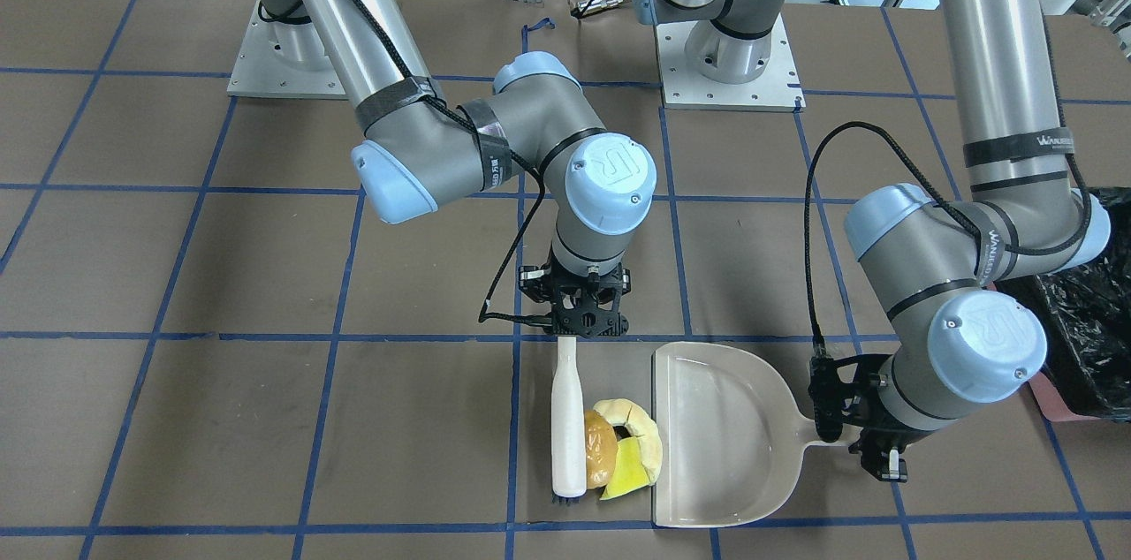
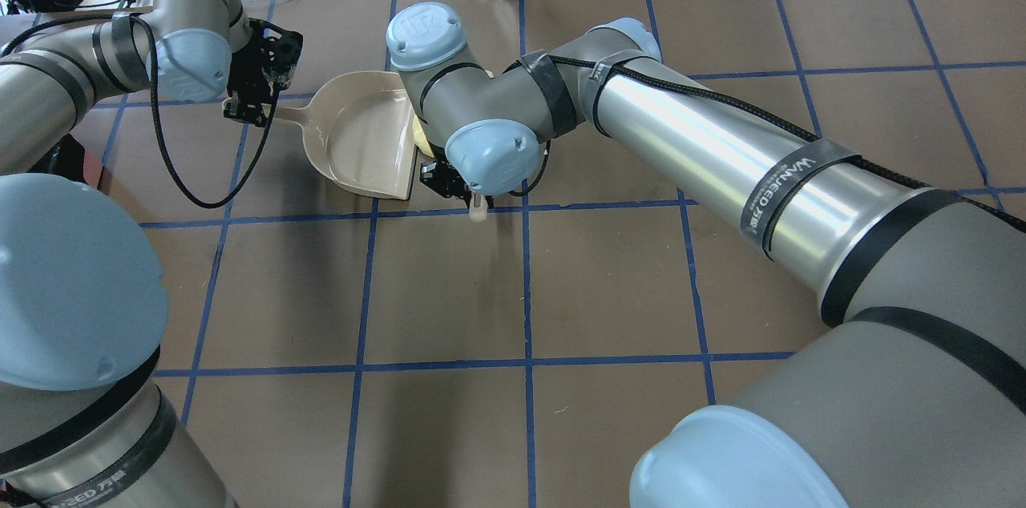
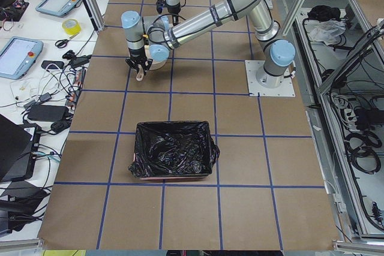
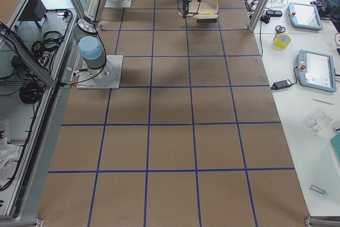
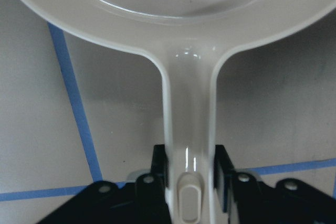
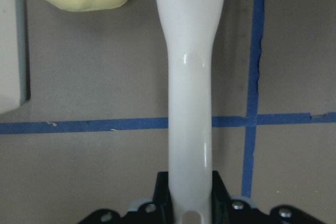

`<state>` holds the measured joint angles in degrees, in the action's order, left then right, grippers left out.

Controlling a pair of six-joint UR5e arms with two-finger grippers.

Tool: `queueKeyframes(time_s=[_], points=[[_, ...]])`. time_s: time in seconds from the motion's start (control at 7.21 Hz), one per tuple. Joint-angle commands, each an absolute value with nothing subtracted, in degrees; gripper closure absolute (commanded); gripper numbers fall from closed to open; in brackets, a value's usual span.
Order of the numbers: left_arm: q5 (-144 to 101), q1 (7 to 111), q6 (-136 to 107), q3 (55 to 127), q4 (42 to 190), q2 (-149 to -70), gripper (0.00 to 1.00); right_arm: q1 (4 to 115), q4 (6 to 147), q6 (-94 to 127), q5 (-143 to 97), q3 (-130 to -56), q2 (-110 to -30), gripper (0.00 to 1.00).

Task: Sweep and dump trash into bin
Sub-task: 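Sweep the trash pile with the brush into the dustpan held by the left gripper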

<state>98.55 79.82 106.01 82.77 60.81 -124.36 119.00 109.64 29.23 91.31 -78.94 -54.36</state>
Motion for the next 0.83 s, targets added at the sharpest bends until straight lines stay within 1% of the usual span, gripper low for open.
queueKeyframes(time_s=[0.0,0.69], points=[[98.70,80.15,106.00,82.79,60.91,-124.10,1.00,120.06,109.60,30.50,90.00,-76.39,-52.65,1.00],[98.70,80.24,106.08,82.79,60.82,-124.10,1.00,121.29,111.52,33.13,88.24,-76.03,-52.12,1.00]])
